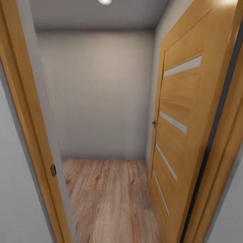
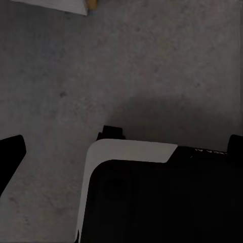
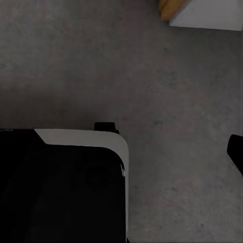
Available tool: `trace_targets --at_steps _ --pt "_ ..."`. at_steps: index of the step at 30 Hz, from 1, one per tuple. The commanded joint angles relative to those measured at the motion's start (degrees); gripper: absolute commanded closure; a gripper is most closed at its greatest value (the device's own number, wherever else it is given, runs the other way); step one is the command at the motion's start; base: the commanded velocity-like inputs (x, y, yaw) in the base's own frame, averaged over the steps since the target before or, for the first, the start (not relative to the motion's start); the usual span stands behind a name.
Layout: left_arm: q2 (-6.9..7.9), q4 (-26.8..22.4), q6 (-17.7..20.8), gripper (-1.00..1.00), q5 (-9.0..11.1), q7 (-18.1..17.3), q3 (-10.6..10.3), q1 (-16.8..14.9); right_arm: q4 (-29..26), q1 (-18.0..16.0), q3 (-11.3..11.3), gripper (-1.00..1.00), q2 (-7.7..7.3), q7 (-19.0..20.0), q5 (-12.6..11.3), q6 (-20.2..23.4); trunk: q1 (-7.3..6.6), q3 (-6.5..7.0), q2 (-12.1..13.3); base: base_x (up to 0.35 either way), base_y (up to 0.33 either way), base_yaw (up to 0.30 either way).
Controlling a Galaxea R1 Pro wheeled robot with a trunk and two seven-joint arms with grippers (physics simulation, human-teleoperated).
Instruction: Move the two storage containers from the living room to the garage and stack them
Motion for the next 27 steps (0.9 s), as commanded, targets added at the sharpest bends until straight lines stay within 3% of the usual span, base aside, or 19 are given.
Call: trace_targets --at_steps 1,6,18,27 --pt "0.01 0.1 -0.2 -1.0 0.6 -0.2 -0.5 -0.1 0.2 -0.1 0.5 -1.0 0.03 0.0 -0.5 -0.3 0.04 -0.08 0.0 0.322 -0.072 0.0" --pt "0.01 0.1 -0.2 -1.0 0.6 -0.2 -0.5 -0.1 0.2 -0.1 0.5 -1.0 -0.01 0.0 -0.5 -0.3 0.04 -0.08 0.0 0.313 -0.104 0.03" --pt "0.01 0.1 -0.2 -1.0 0.6 -0.2 -0.5 -0.1 0.2 -0.1 0.5 -1.0 -0.16 0.0 -0.5 -0.3 0.04 -0.08 0.0 0.306 -0.129 0.216" --pt "0.01 0.1 -0.2 -1.0 0.6 -0.2 -0.5 -0.1 0.2 -0.1 0.5 -1.0 -0.29 0.0 -0.5 -0.4 0.04 -0.08 0.0 0.305 -0.131 0.029"
